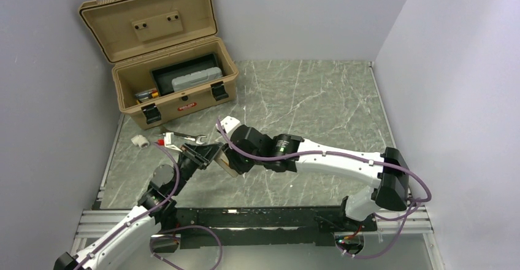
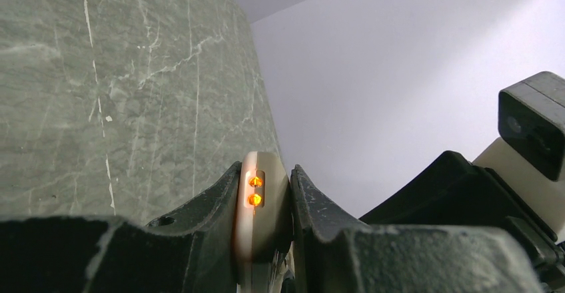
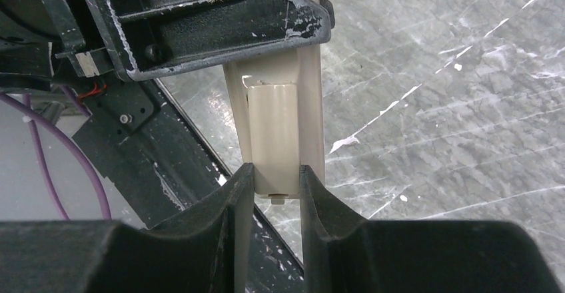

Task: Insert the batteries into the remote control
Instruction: Load the battery cover into the remote control.

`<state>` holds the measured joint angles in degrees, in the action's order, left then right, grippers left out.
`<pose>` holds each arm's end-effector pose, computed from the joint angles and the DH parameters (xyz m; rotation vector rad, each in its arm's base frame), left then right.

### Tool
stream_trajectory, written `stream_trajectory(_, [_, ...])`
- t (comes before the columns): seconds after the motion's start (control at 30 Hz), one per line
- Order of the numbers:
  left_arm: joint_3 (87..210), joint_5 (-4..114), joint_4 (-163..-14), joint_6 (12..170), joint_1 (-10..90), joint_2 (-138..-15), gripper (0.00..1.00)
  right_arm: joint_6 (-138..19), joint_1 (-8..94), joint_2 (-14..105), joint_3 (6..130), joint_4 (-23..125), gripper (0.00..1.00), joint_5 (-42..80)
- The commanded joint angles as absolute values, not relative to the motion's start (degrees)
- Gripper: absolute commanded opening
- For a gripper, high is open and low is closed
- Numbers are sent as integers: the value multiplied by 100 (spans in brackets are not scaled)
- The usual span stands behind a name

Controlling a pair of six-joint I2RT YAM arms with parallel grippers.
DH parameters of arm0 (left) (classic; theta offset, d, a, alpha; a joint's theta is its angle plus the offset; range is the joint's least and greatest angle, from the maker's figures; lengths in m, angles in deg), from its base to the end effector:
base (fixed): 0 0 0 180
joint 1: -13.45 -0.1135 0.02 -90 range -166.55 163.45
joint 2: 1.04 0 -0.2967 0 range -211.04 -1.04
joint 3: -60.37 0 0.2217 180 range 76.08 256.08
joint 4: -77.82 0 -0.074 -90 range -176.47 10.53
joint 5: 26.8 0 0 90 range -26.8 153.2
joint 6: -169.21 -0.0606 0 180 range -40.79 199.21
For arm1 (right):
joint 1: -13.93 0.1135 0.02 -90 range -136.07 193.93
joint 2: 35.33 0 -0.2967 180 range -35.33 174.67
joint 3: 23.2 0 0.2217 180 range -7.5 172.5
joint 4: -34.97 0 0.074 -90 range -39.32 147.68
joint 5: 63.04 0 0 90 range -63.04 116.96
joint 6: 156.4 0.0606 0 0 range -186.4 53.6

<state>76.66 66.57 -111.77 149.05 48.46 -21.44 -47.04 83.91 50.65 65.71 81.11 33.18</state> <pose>0.0814 -0.0527 0.2139 -0.5447 1.5580 -1.4093 0.1152 0.2970 0.3289 -0.9800 2.2050 0.6405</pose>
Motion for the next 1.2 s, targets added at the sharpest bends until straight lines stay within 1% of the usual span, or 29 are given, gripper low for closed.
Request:
stream_trajectory(0.0, [7503, 6708, -11372, 14899, 4839, -2174, 0, -4821, 8454, 5198, 6906, 8333, 13, 3508])
stream_trajectory(0.53, [7544, 6889, -10901, 14965, 4835, -1909, 0, -4715, 8580, 5343, 6945, 8492, 11, 3459])
stream_trajectory(1.17, [7340, 6782, -11212, 15129, 4834, -1889, 0, -4583, 8588, 5480, 7019, 8171, 10, 3499])
